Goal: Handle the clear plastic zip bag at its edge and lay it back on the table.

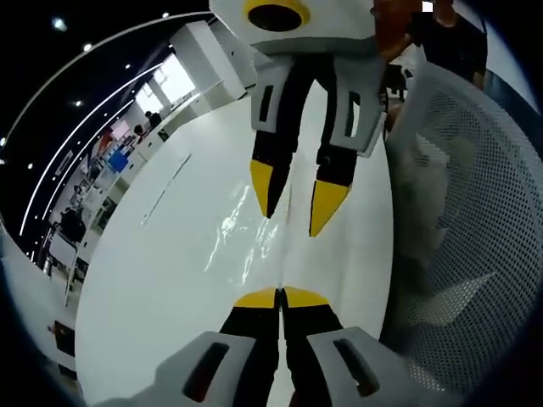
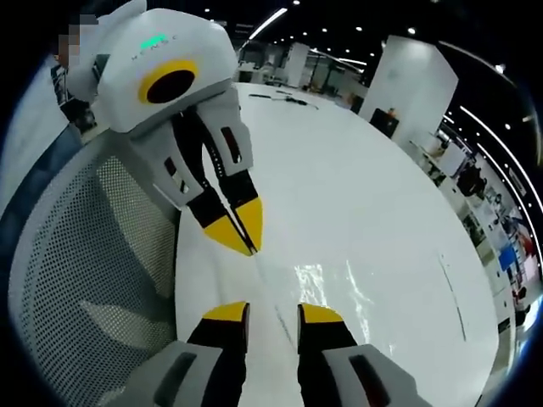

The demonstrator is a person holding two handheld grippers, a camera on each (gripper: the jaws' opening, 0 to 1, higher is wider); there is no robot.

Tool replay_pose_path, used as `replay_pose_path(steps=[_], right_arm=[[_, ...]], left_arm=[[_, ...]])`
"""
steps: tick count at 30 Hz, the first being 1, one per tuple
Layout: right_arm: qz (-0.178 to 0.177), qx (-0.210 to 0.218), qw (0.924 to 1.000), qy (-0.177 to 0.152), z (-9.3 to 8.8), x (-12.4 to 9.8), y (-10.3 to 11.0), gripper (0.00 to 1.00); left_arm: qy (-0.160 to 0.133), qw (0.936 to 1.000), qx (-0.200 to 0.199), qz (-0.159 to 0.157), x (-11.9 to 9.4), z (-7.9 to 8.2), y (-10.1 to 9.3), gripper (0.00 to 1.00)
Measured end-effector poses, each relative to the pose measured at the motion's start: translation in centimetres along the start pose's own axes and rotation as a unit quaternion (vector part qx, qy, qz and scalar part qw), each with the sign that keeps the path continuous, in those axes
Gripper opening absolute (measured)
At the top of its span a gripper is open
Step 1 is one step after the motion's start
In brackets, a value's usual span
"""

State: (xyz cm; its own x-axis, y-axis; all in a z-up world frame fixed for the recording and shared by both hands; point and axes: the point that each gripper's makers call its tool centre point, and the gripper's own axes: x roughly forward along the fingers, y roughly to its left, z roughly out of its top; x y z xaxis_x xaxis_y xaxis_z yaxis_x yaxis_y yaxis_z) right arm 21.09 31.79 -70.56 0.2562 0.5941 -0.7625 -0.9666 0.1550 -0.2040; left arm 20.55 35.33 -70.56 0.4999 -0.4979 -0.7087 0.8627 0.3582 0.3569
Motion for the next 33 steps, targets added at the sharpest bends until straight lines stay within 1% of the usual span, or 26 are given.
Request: replay_pose_path(steps=[9, 14, 17, 27, 33], right_arm=[[-0.007, 0.004, 0.9998, -0.018, 0.7, -0.2, 0.0, 0.21], [-0.005, -0.003, 0.9998, -0.021, 1.0, -0.3, 0.1, 0.2], [0.002, -0.009, 0.9997, -0.023, 1.4, 0.0, 0.3, 0.17], [0.022, -0.038, 0.9989, -0.014, 1.8, 0.5, 1.4, 0.11], [0.031, -0.053, 0.9981, -0.007, 1.8, 0.8, 1.9, 0.04]], left_arm=[[0.0, 1.0, 0.008, -0.002, -0.1, 0.2, -0.2, 0.0], [-0.001, 1.0, 0.007, -0.003, -0.2, 0.4, -0.4, 0.0], [-0.002, 1.0, 0.006, -0.005, -0.2, 0.5, -0.6, 0.0], [-0.003, 0.9999, 0.009, -0.008, -0.3, 0.5, -0.8, 0.0], [-0.002, 0.9999, 0.01, -0.009, -0.4, 0.4, -0.8, 0.0]])
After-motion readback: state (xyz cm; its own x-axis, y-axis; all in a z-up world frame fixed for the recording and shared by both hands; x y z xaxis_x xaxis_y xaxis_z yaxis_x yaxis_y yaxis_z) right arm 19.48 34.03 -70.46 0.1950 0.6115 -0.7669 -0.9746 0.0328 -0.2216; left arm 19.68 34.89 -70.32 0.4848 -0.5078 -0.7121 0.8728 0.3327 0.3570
